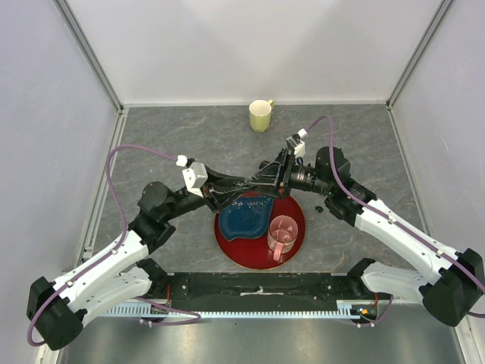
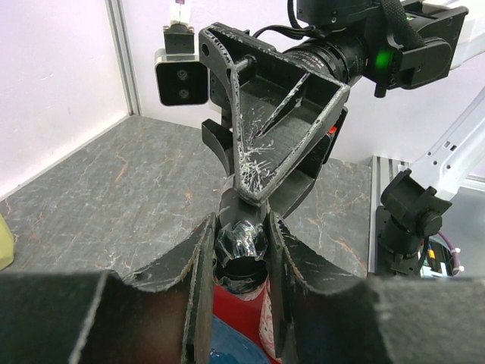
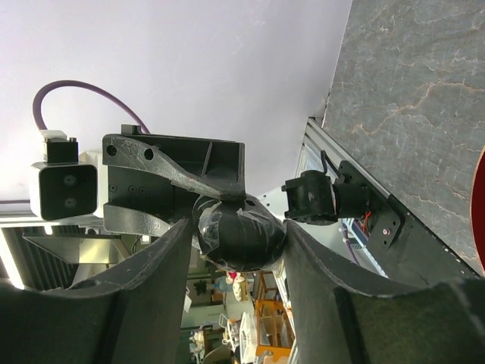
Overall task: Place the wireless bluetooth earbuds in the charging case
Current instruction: Pick up the charging case at the center of the board, then open the charging case.
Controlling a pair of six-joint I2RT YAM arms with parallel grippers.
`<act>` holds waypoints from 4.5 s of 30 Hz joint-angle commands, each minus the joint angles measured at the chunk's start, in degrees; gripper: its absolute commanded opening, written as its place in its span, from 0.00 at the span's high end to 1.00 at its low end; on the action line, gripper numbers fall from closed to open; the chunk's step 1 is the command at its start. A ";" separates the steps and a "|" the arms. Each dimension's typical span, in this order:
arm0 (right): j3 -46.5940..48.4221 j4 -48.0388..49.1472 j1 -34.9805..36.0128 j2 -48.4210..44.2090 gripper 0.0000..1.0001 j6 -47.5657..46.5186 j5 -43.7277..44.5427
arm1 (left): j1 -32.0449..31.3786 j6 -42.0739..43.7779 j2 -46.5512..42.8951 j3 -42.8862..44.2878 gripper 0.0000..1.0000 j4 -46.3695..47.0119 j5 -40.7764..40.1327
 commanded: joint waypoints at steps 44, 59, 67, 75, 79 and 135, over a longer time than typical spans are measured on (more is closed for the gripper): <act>-7.41 26.29 -0.97 -0.60 0.90 16.10 -4.56 | -0.31 -9.74 6.17 -8.16 0.41 33.82 -2.36; -8.73 27.96 -0.97 0.19 0.90 17.51 -5.09 | -0.40 -11.41 9.60 -6.49 0.47 35.76 -0.78; -8.99 26.74 -0.97 0.10 0.90 16.81 -4.56 | -0.40 -11.41 9.69 -5.62 0.44 34.09 -0.61; -8.82 26.38 -0.97 0.02 0.90 16.45 -4.47 | -0.40 -11.41 9.60 -5.35 0.42 33.04 -0.43; -8.73 26.47 -0.97 -0.25 0.90 16.45 -4.38 | -0.40 -11.41 9.60 -5.09 0.43 31.72 -0.34; 12.45 -25.21 -2.73 -9.57 0.16 -41.64 8.71 | -0.40 -21.26 14.17 -8.16 0.98 42.96 -0.79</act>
